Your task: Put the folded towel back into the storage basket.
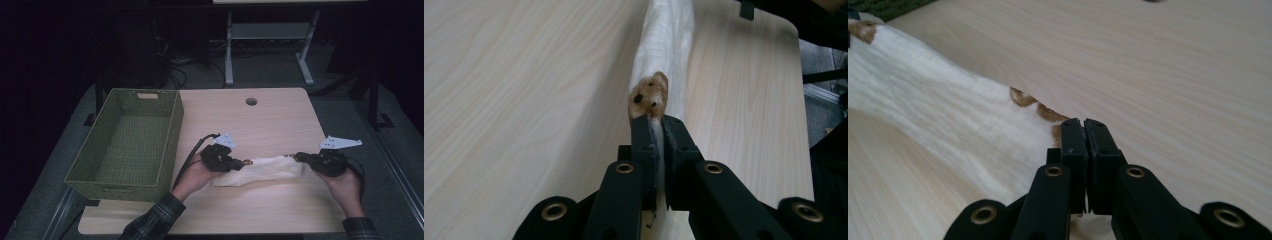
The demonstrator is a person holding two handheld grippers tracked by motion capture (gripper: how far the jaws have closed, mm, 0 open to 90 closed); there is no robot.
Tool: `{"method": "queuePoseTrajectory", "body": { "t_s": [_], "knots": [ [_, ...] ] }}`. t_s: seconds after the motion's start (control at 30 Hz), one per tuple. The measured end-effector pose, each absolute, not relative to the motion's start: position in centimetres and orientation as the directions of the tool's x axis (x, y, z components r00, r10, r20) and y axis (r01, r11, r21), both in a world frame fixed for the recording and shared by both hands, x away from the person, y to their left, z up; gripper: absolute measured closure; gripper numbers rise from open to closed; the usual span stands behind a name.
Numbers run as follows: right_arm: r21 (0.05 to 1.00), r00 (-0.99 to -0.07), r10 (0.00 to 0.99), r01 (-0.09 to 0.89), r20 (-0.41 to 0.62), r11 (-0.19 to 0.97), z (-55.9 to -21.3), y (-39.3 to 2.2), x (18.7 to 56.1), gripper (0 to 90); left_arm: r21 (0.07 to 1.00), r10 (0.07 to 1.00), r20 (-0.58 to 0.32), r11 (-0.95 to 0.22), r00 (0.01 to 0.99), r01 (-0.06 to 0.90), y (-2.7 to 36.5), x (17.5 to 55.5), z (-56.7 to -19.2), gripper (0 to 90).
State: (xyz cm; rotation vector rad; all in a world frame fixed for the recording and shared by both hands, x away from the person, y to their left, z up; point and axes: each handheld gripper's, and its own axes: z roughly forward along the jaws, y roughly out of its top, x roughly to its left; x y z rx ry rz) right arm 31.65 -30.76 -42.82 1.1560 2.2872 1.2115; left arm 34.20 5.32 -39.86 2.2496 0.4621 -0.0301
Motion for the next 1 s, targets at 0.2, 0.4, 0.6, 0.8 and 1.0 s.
{"method": "queuePoseTrajectory", "body": {
  "t_s": [0.2, 0.4, 0.6, 0.8, 1.0],
  "knots": [
    [0.824, -0.644, 0.76, 0.475, 0.085, 0.31, -41.1, -29.8, 32.7, 87.8, 0.746, 0.344, -0.146, -0.578, 0.928, 0.332, 6.9, 34.2, -37.9, 85.1],
    [0.842, -0.665, 0.744, 0.439, 0.069, 0.315, -39.2, -28.1, 33.9, 87.8, 0.758, 0.369, -0.121, -0.564, 0.921, 0.326, 8.4, 34.3, -36.0, 85.1],
    [0.854, -0.683, 0.729, 0.406, 0.046, 0.326, -37.6, -26.6, 34.9, 87.9, 0.769, 0.394, -0.102, -0.551, 0.914, 0.324, 10.1, 34.3, -34.3, 85.1],
    [0.868, -0.701, 0.713, 0.364, 0.017, 0.337, -35.6, -24.7, 36.1, 87.9, 0.786, 0.415, -0.084, -0.531, 0.906, 0.317, 12.0, 34.2, -32.6, 85.2],
    [0.875, -0.719, 0.695, 0.335, -0.003, 0.351, -34.0, -22.7, 37.3, 87.9, 0.8, 0.444, -0.069, -0.51, 0.893, 0.316, 14.1, 34.0, -31.2, 85.2]
  ]
}}
